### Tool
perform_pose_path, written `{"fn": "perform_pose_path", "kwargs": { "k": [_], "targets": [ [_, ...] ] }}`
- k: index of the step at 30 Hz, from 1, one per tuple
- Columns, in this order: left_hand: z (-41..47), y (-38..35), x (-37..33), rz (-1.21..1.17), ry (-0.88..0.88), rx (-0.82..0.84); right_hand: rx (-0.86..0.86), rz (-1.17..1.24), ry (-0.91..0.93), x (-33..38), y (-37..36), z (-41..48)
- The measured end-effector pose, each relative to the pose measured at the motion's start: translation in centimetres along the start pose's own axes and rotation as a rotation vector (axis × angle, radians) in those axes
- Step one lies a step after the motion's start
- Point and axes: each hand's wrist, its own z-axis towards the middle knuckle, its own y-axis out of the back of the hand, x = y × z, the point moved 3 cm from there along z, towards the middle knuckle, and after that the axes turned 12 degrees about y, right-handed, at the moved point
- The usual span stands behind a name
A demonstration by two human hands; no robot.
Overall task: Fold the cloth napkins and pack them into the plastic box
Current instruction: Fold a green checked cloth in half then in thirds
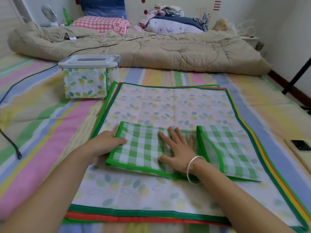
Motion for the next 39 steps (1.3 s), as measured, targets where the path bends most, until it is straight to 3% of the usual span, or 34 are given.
{"fn": "perform_pose_path", "kwargs": {
  "k": [8, 14, 20, 22, 26, 28, 33, 37, 39],
  "targets": [
    [-0.7, -0.3, 0.0, -0.045, -0.006, 0.015, 0.168, -0.060, 0.018, -0.3, 0.3, 0.1],
    [-2.9, -1.4, -3.0, -0.132, -0.145, 0.088, 0.222, -0.107, -0.031, 0.1, 0.3, 0.5],
    [-4.5, -4.0, -7.1, -0.035, -0.258, 0.135, 0.256, -0.069, -0.089, 1.0, 1.2, 1.0],
    [-4.9, -5.1, -8.2, -0.002, -0.276, 0.133, 0.153, 0.080, -0.091, 1.6, 3.0, 0.5],
    [-5.3, -7.8, -10.0, 0.102, -0.296, 0.098, -0.382, 0.806, -0.289, 0.2, 8.1, 0.0],
    [-5.6, -9.7, -10.5, 0.150, -0.304, 0.097, -0.470, 1.013, -0.379, -1.0, 9.3, -0.2],
    [-5.6, -13.7, -10.2, 0.366, -0.362, 0.051, -0.356, 0.288, -0.414, -3.0, 9.9, -0.5],
    [-4.3, -13.6, -8.0, 0.357, -0.643, -0.240, -0.323, 0.224, -0.434, -4.5, 8.4, 0.0],
    [-3.7, -13.6, -6.4, 0.406, -0.821, -0.269, -0.325, 0.255, -0.442, -4.9, 7.5, 0.2]
  ]
}}
